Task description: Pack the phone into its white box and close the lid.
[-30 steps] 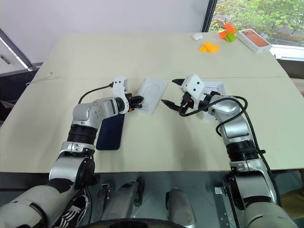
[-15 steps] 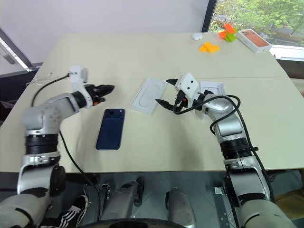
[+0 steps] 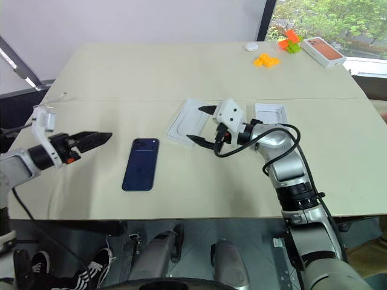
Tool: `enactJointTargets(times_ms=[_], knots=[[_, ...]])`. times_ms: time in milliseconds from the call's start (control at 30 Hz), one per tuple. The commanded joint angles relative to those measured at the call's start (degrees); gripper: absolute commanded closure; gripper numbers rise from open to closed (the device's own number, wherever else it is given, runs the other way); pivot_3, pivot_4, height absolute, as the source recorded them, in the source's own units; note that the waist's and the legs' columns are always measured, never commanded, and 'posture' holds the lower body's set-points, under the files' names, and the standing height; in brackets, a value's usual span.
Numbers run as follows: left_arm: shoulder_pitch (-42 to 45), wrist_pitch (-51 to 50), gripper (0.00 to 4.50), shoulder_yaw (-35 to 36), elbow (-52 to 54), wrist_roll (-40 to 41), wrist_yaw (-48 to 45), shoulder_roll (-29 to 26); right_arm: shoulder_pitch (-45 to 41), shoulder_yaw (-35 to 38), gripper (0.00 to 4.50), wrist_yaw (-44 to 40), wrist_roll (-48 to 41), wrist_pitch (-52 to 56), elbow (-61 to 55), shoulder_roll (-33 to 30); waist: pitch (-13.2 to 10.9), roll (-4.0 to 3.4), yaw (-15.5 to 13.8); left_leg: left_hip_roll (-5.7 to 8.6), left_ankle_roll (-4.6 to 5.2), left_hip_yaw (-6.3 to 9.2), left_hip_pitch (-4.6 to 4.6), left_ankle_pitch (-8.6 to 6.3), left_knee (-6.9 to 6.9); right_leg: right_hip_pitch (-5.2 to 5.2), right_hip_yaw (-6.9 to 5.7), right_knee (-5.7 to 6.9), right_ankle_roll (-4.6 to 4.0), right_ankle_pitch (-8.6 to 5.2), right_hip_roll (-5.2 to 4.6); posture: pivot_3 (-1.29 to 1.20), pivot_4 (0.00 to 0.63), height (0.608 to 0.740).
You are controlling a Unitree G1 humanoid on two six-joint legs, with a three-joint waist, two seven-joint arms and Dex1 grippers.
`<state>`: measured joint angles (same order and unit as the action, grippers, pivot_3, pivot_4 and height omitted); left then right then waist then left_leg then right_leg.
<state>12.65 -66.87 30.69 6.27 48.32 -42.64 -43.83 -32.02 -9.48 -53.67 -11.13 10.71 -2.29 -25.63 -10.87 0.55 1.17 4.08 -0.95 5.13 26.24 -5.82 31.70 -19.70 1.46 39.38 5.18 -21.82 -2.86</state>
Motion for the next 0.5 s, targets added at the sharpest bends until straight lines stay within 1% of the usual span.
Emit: enactJointTargets(times_ms=[33,67,100,167,233,267,333,367,400,500], knots=[[-4.1,-7.0,0.04,4.8,0.3,6.4,-3.6,-3.2,1.4,-3.8,0.00,-0.6,2.4,-3.1,-5.1,0.2,0.0,0.00,0.0,0.00,0.00,-0.02,0.00,0.00,-0.03,-0.03,0.03,-0.02,0.00,0.00,0.00,0.00,0.150,0.740],[-5.2,-8.6,0.04,5.6,-0.1,7.4,-3.4,-3.4,1.6,-4.6,0.00,-0.4,3.2,-3.8,-5.3,0.2,0.0,0.00,0.0,0.00,0.00,-0.02,0.01,0.00,-0.04,-0.04,0.03,-0.02,-0.01,0.00,-0.01,0.00,0.150,0.740],[-7.1,-9.9,0.00,5.0,-0.8,7.0,-3.5,-4.3,1.6,-5.9,0.25,-0.8,4.1,-5.0,-4.8,0.2,0.0,0.00,-0.1,0.00,-0.01,-0.02,0.01,0.00,-0.06,-0.05,0.02,-0.02,-0.03,0.00,-0.01,0.00,0.150,0.740],[-11.1,-7.5,0.00,3.0,0.8,4.5,-3.4,-4.8,1.5,-7.8,0.92,-0.7,5.9,-7.7,-4.2,0.7,0.0,-0.03,-0.1,0.00,-0.02,-0.01,0.00,-0.01,-0.06,-0.06,0.03,-0.03,-0.20,-0.06,-0.02,0.00,0.150,0.740],[-9.1,-8.7,0.00,3.4,0.1,6.2,-0.7,-2.0,1.0,-11.1,1.82,0.6,10.9,-12.3,-2.3,0.8,0.0,-0.01,-0.4,0.00,-0.02,-0.05,0.00,-0.01,-0.08,-0.06,0.07,-0.06,-0.25,-0.06,-0.05,0.00,0.150,0.740],[-7.6,-9.3,0.00,3.4,0.0,6.8,1.1,-0.4,0.9,-12.6,2.40,0.8,13.1,-14.2,-1.3,0.8,0.0,0.01,-0.6,0.00,-0.02,-0.03,0.00,-0.01,-0.08,-0.05,0.04,-0.07,-0.26,-0.06,-0.05,0.00,0.150,0.740],[-5.3,-10.9,0.00,2.8,0.4,7.4,4.3,2.1,0.8,-14.7,3.41,1.3,16.6,-17.2,0.6,0.5,0.0,0.04,-0.8,0.00,-0.03,-0.01,0.01,-0.01,-0.08,-0.03,0.00,-0.09,-0.32,-0.05,-0.05,0.00,0.150,0.740],[-4.8,-10.8,0.00,2.1,1.3,7.1,5.3,3.1,0.7,-15.4,3.87,2.0,18.0,-18.4,1.7,0.5,0.1,0.05,-0.7,0.00,-0.03,-0.01,0.00,-0.01,-0.08,-0.03,-0.01,-0.10,-0.34,-0.03,-0.05,0.00,0.150,0.740],[-4.5,-11.5,0.00,1.4,2.0,7.3,6.1,3.9,0.5,-16.3,4.45,2.4,19.5,-19.7,2.8,0.5,0.1,0.06,-0.5,0.01,-0.03,-0.01,0.01,0.00,-0.05,-0.02,0.00,-0.11,-0.34,-0.01,-0.05,0.00,0.150,0.740],[-3.7,-11.6,0.00,0.2,3.0,7.9,7.6,5.9,0.2,-17.7,4.45,4.3,22.3,-22.4,5.6,1.4,0.1,0.07,-0.1,0.01,-0.04,-0.06,0.00,0.01,-0.02,-0.02,0.06,-0.13,-0.18,0.09,-0.03,0.00,0.150,0.740]])
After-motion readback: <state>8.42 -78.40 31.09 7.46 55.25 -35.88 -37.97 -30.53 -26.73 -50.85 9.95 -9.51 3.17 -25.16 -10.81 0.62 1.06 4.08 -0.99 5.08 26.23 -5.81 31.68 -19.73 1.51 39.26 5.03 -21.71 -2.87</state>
